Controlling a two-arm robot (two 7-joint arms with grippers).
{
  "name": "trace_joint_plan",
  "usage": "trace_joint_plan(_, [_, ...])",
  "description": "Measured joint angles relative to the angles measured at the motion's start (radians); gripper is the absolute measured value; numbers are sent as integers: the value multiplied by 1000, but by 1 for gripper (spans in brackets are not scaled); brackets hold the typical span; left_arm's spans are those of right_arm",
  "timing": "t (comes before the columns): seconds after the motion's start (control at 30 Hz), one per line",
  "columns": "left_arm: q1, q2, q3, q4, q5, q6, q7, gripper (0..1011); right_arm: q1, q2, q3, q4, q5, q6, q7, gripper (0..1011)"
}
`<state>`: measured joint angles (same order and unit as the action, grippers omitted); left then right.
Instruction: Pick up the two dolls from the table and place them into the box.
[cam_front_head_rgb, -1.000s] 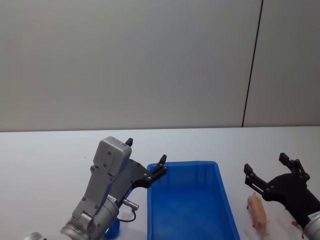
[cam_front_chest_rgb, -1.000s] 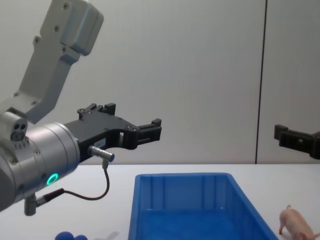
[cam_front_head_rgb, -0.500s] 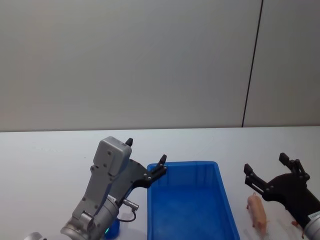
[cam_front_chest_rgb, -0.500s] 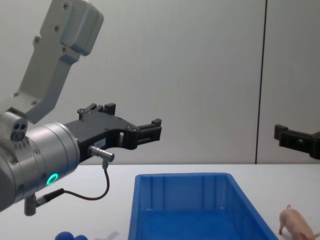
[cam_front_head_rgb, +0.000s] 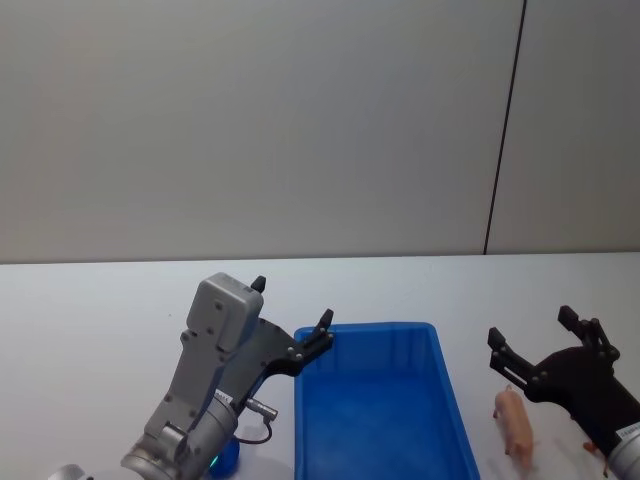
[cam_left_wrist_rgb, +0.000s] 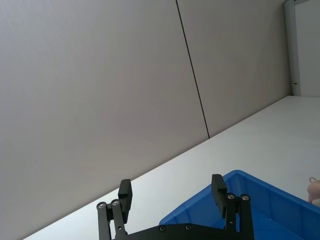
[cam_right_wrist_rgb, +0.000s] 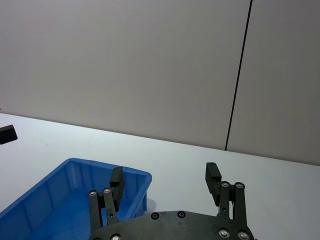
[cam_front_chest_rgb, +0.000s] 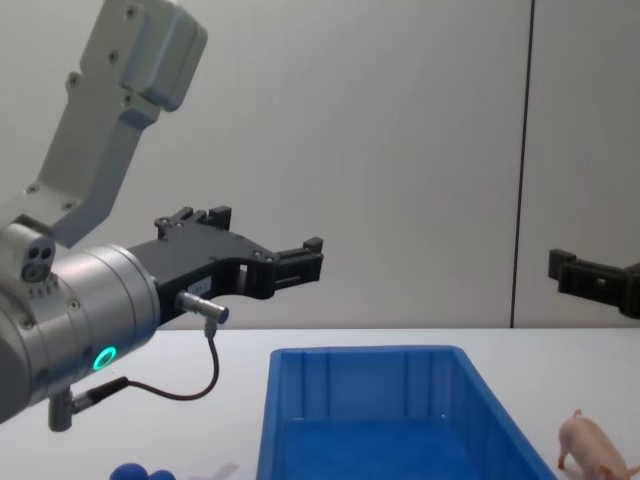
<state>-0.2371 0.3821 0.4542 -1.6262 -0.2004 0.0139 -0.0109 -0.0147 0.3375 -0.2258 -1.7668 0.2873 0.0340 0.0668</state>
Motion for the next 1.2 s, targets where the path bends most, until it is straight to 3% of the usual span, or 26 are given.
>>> trace_joint_plan(0.93, [0,0,0,0,0,0,0,1001,0,-1,0,0,0,1,0,1001])
trace_joint_plan(1.2, [0,0,0,0,0,0,0,1001,-2,-10,-2,0,-3,25,-25,1001])
